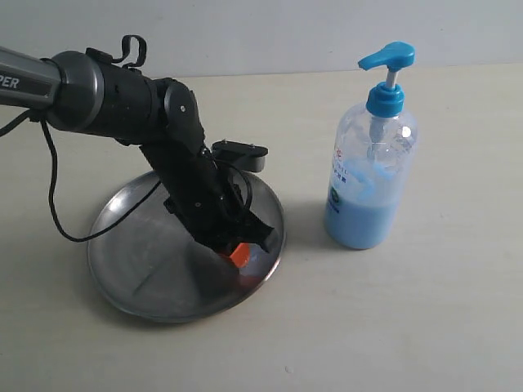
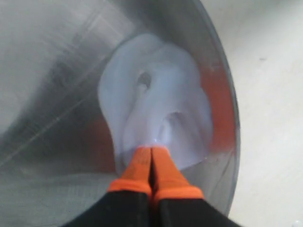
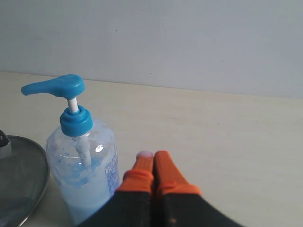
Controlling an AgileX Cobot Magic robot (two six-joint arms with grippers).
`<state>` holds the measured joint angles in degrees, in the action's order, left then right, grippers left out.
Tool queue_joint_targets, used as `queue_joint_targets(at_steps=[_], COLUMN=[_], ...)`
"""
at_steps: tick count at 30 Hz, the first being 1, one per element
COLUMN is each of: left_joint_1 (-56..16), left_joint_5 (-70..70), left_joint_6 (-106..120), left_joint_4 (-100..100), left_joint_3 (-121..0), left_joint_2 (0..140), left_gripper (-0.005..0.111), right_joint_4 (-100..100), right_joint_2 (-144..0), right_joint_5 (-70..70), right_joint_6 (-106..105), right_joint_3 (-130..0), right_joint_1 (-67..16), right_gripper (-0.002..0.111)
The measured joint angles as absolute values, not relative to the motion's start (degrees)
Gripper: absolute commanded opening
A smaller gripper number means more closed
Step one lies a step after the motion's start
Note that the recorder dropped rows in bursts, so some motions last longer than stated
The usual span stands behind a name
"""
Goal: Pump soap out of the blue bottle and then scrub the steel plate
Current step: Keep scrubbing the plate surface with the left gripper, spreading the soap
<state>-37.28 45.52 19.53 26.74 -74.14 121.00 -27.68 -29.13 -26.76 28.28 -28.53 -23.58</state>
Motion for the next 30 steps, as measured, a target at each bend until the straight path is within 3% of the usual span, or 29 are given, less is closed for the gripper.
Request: queue_joint_targets(at_steps=[18,30], left_joint_1=[-37.28,-37.28], left_joint_5=[35.86,38.25], left_joint_6=[19.53,19.22], left_joint_4=[34.87,34.41], left_joint_3=[-74.28,-80.73], left_joint_2=[122.02,126.04], left_gripper=[0.0,0.0], right_joint_4=[-27.68,-27.68], right_joint_2=[-29.13,-29.13], right_joint_5=[-26.76,-26.76], right_joint_6=[28.28,28.28], right_joint_3=[-28.53,-28.53], right_joint_1=[-23.58,-23.58], right_gripper=[0.0,0.0])
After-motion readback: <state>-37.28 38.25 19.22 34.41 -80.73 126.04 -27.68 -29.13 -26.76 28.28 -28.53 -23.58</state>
